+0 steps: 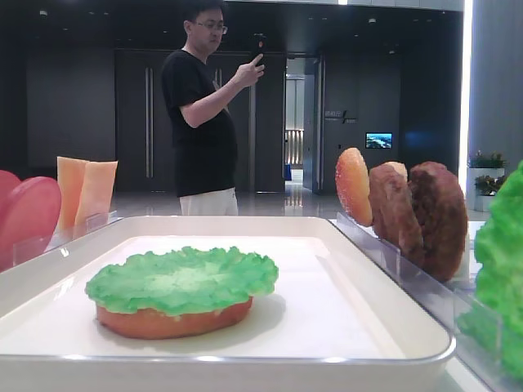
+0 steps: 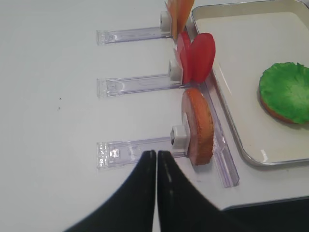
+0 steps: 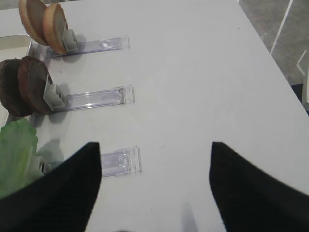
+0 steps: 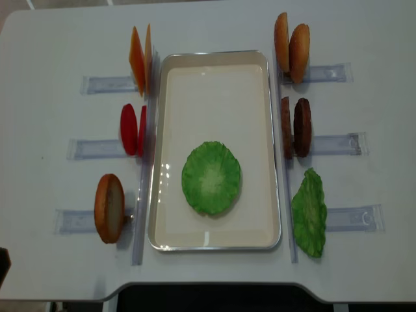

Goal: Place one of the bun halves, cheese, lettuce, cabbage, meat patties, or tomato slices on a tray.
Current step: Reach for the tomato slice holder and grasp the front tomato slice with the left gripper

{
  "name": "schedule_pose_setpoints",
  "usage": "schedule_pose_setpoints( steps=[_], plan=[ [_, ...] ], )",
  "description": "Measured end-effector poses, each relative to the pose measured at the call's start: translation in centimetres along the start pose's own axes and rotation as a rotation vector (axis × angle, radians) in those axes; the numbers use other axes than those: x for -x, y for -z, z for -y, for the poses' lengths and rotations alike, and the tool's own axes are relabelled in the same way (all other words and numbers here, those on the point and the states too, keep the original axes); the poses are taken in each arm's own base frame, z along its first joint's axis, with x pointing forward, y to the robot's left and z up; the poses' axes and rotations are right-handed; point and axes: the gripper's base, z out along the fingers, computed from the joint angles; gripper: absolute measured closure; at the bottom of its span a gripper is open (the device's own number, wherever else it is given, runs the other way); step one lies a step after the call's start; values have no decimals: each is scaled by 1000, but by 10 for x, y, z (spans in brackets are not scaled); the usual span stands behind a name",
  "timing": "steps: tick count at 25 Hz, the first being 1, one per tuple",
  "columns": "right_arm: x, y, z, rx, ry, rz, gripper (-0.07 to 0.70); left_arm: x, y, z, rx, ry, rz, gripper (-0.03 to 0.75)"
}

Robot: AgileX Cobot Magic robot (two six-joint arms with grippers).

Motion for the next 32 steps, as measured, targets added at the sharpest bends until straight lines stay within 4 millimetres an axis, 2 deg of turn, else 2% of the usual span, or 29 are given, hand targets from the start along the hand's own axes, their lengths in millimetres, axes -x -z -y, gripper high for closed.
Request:
schedule_pose_setpoints(
  steps=[8, 10, 11, 12, 14, 15, 17, 21, 32],
  plan=[
    [0, 0, 0, 0, 0, 0, 174, 0, 0, 0, -5, 2, 0, 711],
    [0, 0, 0, 0, 0, 0, 174, 0, 0, 1, -7, 4, 0, 661],
    [0, 0, 0, 0, 0, 0, 174, 0, 0, 1, -9, 4, 1, 593],
    [0, 0, 0, 0, 0, 0, 174, 0, 0, 1, -11, 5, 1, 491],
    [0, 0, 0, 0, 0, 0, 174, 0, 0, 1, -13, 6, 1, 242],
    [0, 0, 0, 0, 0, 0, 174, 0, 0, 1, -14, 7, 1, 153],
    [0, 0, 0, 0, 0, 0, 174, 0, 0, 1, -14, 7, 1, 72],
    [0, 0, 0, 0, 0, 0, 174, 0, 0, 1, -15, 7, 1, 29],
    [0, 0, 0, 0, 0, 0, 174, 0, 0, 3, -33, 16, 2, 24]
  ],
)
